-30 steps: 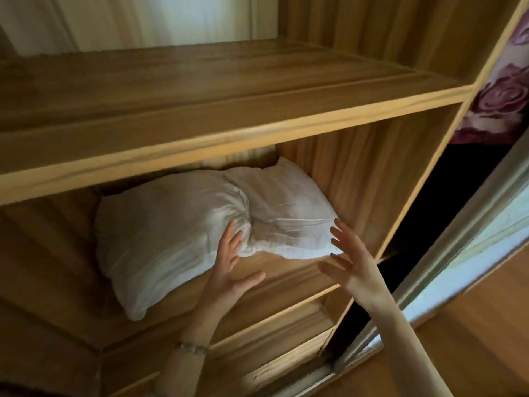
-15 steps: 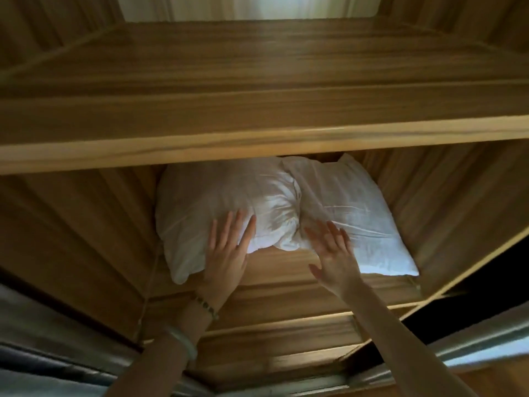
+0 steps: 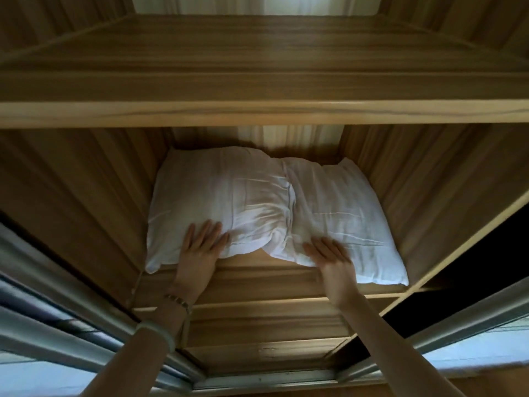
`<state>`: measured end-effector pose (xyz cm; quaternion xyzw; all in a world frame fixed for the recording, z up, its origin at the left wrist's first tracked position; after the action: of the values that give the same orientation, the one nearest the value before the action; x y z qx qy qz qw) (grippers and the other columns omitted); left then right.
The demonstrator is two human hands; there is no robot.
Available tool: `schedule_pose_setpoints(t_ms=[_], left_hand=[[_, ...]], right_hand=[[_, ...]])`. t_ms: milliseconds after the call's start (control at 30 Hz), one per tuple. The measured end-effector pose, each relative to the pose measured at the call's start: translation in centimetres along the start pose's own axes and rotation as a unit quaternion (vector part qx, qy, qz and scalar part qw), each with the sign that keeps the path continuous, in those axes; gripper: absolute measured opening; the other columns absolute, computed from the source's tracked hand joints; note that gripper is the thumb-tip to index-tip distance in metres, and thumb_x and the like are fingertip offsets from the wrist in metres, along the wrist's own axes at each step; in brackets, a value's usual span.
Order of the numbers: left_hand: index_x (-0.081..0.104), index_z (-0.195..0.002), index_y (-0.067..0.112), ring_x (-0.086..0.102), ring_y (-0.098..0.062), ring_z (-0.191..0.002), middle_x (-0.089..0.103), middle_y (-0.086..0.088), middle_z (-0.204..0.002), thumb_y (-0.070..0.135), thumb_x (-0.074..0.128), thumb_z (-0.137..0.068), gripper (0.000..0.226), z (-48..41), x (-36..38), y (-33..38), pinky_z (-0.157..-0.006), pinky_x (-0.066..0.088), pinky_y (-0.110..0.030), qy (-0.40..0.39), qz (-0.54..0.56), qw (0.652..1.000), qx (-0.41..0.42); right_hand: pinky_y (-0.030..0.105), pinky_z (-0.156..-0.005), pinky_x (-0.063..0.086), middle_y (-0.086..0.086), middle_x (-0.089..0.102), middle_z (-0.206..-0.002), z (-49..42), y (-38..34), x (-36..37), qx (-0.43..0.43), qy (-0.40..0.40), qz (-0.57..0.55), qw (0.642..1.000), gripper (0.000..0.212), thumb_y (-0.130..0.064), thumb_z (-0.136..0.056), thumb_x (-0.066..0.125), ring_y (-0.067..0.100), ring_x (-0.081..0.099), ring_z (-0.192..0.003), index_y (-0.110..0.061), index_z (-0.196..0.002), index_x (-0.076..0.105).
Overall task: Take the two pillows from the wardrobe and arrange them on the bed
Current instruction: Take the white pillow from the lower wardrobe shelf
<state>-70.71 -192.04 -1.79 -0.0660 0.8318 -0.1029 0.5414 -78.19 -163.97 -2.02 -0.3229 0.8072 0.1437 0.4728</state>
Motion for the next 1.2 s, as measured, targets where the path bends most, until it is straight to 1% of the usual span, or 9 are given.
schedule_pose_setpoints(t_ms=[267,400,567,667,800,867,933,1100,1200], left_hand=[[0.074,-0.11,0.007,0.064,-0.041,-0.111,0.068,-0.016,-0.12,0.0,0.032,-0.071,0.058,5.5,-2.1,1.4,-0.088,0.047,-0.068,0.064,0.031,0.997,0.036],[0.072,-0.114,0.006,0.061,-0.04,-0.116,0.067,-0.016,-0.123,-0.002,0.034,-0.071,0.058,8.9,-2.8,1.6,-0.092,0.045,-0.067,0.075,0.064,0.995,0.034],[0.051,-0.139,0.007,0.033,-0.037,-0.142,0.041,-0.021,-0.15,0.004,0.04,-0.089,0.052,13.5,-3.8,2.4,-0.114,0.027,-0.057,0.063,0.21,0.971,-0.098],[0.025,-0.152,0.009,0.014,-0.034,-0.148,0.014,-0.019,-0.161,0.017,0.06,-0.094,0.069,15.6,-4.0,3.8,-0.117,0.016,-0.047,0.082,0.388,0.861,-0.319],[0.022,-0.15,0.013,0.028,-0.028,-0.142,0.026,-0.011,-0.156,0.029,0.072,-0.086,0.083,14.9,-4.6,5.4,-0.118,0.023,-0.045,0.118,0.585,0.562,-0.573],[0.027,-0.148,0.015,0.046,-0.024,-0.13,0.044,-0.007,-0.145,0.033,0.073,-0.085,0.079,13.2,-4.9,6.0,-0.111,0.038,-0.044,0.09,0.691,0.376,-0.611],[0.036,-0.143,0.017,0.059,-0.021,-0.116,0.057,-0.005,-0.134,0.035,0.072,-0.085,0.071,11.5,-4.9,6.2,-0.103,0.047,-0.042,0.06,0.764,0.267,-0.585],[0.033,-0.145,0.013,0.059,-0.028,-0.117,0.059,-0.007,-0.131,0.041,0.085,-0.069,0.097,8.7,-4.2,5.9,-0.103,0.047,-0.046,0.068,0.744,0.236,-0.621],[0.03,-0.145,0.008,0.058,-0.028,-0.118,0.056,-0.009,-0.133,0.032,0.087,-0.069,0.099,8.3,-3.4,5.4,-0.104,0.046,-0.045,0.091,0.709,0.286,-0.639]], right_hand=[[0.036,-0.073,0.057,0.004,0.074,-0.098,5.2,-2.9,-2.3,0.006,0.03,-0.024,0.999,0.053,0.004,-0.053,0.058,0.028,0.069,-0.082,-0.016,-0.099,0.075],[0.036,-0.064,0.056,-0.001,0.072,-0.088,7.9,-5.4,-3.9,-0.001,-0.01,-0.026,1.0,0.063,0.005,-0.036,0.073,0.028,0.066,-0.073,-0.018,-0.095,0.075],[0.033,-0.063,0.057,-0.001,0.07,-0.082,10.9,-10.3,-5.1,-0.016,-0.056,-0.054,0.997,0.059,-0.001,-0.035,0.076,0.025,0.066,-0.069,-0.019,-0.092,0.074],[0.025,-0.06,0.054,-0.003,0.067,-0.078,12.4,-13.1,-5.2,-0.022,-0.103,-0.076,0.992,0.05,-0.005,-0.042,0.077,0.021,0.064,-0.066,-0.02,-0.089,0.073],[0.023,-0.064,0.055,-0.002,0.07,-0.091,13.0,-13.8,-5.5,-0.023,-0.143,-0.082,0.986,0.036,-0.033,-0.065,0.082,0.018,0.068,-0.08,-0.023,-0.098,0.073],[0.028,-0.073,0.056,0.005,0.069,-0.107,11.9,-12.7,-5.7,0.001,-0.135,-0.079,0.988,0.04,-0.037,-0.075,0.077,0.023,0.067,-0.094,-0.019,-0.109,0.071],[0.035,-0.086,0.054,0.012,0.063,-0.123,9.7,-11.0,-5.9,0.037,-0.128,-0.078,0.988,0.044,-0.034,-0.083,0.07,0.03,0.06,-0.11,-0.014,-0.121,0.065],[0.04,-0.092,0.05,0.016,0.055,-0.133,2.7,-7.9,-6.0,0.075,-0.094,-0.098,0.988,0.04,-0.024,-0.089,0.064,0.034,0.05,-0.122,-0.011,-0.127,0.06],[0.04,-0.093,0.051,0.016,0.056,-0.131,-1.0,-7.1,-5.5,0.056,-0.1,-0.114,0.987,0.038,-0.021,-0.089,0.063,0.033,0.05,-0.121,-0.011,-0.125,0.06]])
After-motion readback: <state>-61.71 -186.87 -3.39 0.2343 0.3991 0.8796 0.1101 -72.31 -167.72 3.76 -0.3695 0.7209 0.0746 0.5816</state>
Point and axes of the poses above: each hand's wrist, its own z-axis away from the middle knuckle, its own x-axis out of the palm, y = z × x, the point moved 2 cm from there along -z, towards the middle knuckle
